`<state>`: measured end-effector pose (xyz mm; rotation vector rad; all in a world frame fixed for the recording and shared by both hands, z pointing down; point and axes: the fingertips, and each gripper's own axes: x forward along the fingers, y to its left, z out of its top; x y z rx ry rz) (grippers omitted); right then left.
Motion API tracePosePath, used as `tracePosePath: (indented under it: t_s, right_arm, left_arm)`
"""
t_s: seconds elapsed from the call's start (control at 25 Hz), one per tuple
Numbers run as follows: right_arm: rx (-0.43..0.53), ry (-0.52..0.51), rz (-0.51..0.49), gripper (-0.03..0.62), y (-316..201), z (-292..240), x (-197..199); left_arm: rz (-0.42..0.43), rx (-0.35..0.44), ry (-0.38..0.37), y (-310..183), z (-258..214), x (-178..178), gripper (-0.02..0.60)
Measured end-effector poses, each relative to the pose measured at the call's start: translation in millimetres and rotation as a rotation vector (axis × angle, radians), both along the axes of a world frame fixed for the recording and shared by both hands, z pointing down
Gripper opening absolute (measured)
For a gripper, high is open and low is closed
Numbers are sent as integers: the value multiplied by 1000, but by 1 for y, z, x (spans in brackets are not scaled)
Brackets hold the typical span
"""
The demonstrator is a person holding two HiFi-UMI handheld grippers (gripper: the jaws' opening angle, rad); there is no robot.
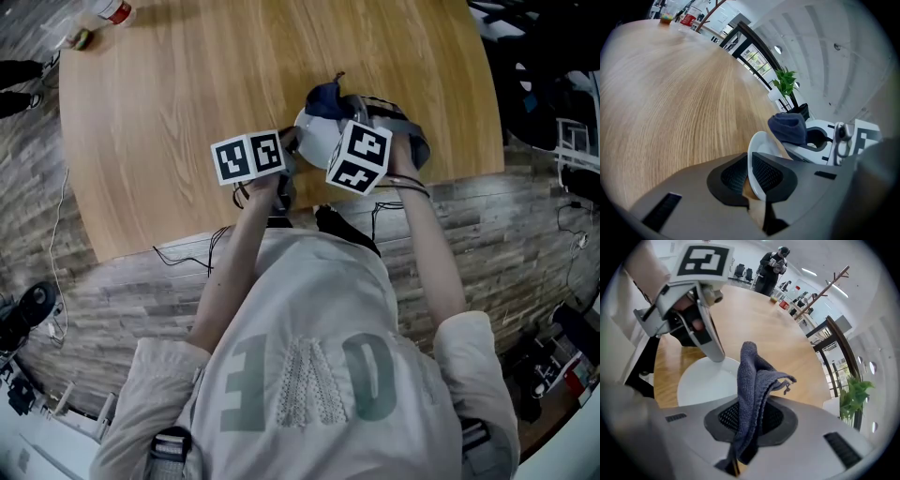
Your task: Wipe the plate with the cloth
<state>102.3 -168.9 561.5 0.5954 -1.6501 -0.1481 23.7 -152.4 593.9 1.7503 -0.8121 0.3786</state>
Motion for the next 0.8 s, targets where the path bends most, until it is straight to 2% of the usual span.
tracePosePath:
  t_s: [0.2,0.32,0.6,0.8]
  right_arm:
    - [-25,55,20,57,-6,25,1]
    - [-32,70,-4,57,3,29,-6]
    - [-109,56,-107,57,44,33,-31]
    - [-220,1,-162,57,79,30,-51]
  left_arm:
    - [3,-7,11,1,0,1,35]
    - [4,-14,19,0,-1,1,35]
    - [3,-13,14,0,0,0,35]
    - [1,-10,12,0,0,0,35]
